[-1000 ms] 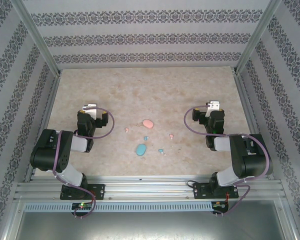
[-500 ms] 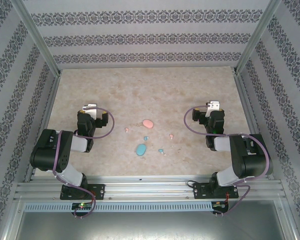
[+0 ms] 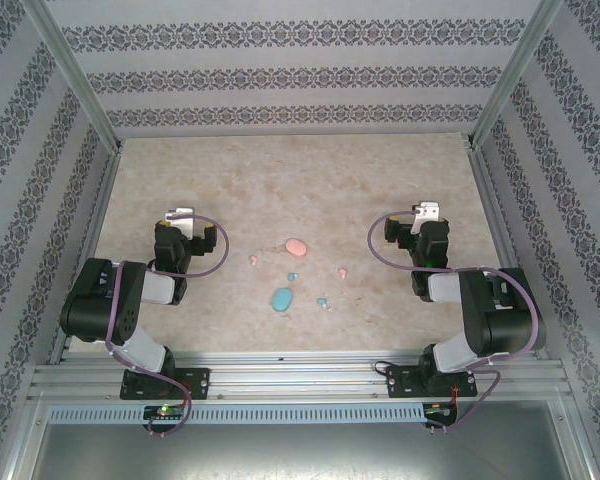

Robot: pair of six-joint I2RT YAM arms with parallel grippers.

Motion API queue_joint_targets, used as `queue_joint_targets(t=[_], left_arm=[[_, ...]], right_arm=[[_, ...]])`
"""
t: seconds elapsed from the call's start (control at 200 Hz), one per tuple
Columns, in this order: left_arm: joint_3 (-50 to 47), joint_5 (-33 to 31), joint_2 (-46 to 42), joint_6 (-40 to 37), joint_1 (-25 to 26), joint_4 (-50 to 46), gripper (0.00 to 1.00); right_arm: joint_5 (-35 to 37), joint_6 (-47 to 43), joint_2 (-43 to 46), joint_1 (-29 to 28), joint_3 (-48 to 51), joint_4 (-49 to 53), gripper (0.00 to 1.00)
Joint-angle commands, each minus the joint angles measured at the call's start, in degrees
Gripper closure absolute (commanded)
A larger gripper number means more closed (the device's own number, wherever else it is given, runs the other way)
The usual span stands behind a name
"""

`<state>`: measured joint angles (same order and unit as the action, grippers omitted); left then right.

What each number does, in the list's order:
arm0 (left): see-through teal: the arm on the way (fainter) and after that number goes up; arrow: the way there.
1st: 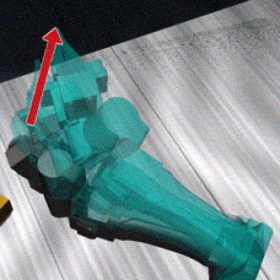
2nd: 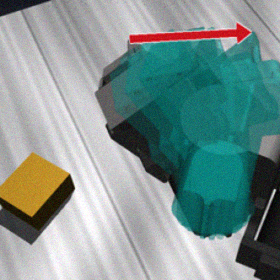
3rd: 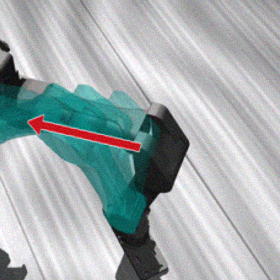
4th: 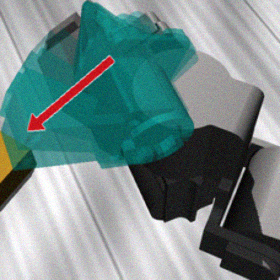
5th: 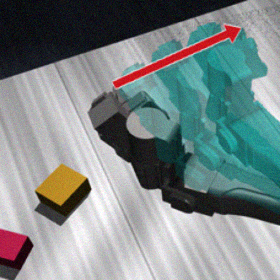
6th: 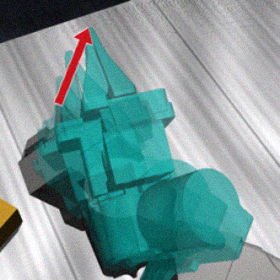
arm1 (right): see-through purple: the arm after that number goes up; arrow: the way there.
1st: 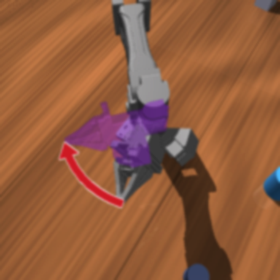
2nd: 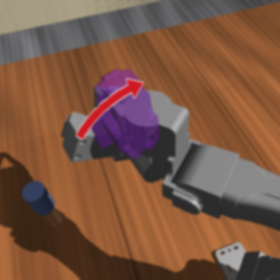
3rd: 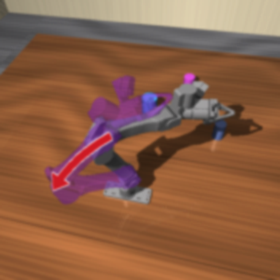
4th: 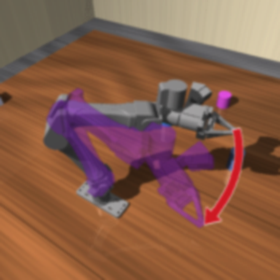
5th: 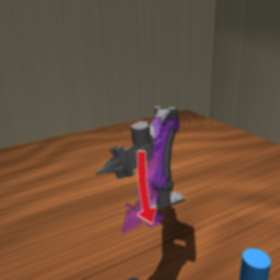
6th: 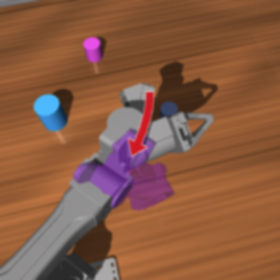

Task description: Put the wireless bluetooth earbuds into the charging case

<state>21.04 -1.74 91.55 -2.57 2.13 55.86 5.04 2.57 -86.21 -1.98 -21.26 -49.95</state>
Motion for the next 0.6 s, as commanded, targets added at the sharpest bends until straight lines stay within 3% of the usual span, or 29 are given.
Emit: queue_joint_targets(t=[0.0, 0.385, 0.485, 0.595], left_arm=[[0.23, 0.33, -0.75, 0.81, -0.49, -0.63, 0.00], [0.28, 0.33, -0.75, 0.81, -0.48, -0.61, 0.00], [1.78, 2.34, -0.76, 2.68, -2.26, -3.78, 0.00], [0.31, 3.67, -1.66, 2.50, -2.40, -1.28, 0.00]], right_arm=[[-0.85, -0.82, -0.24, 0.57, -0.79, -1.11, 0.02], [-3.64, -1.95, 0.95, 0.57, -1.49, 1.00, 0.02], [-3.13, -2.23, 5.10, 0.23, -3.28, 6.95, 0.02], [-2.30, -1.60, 11.72, -0.73, -6.67, 20.05, 0.02]])
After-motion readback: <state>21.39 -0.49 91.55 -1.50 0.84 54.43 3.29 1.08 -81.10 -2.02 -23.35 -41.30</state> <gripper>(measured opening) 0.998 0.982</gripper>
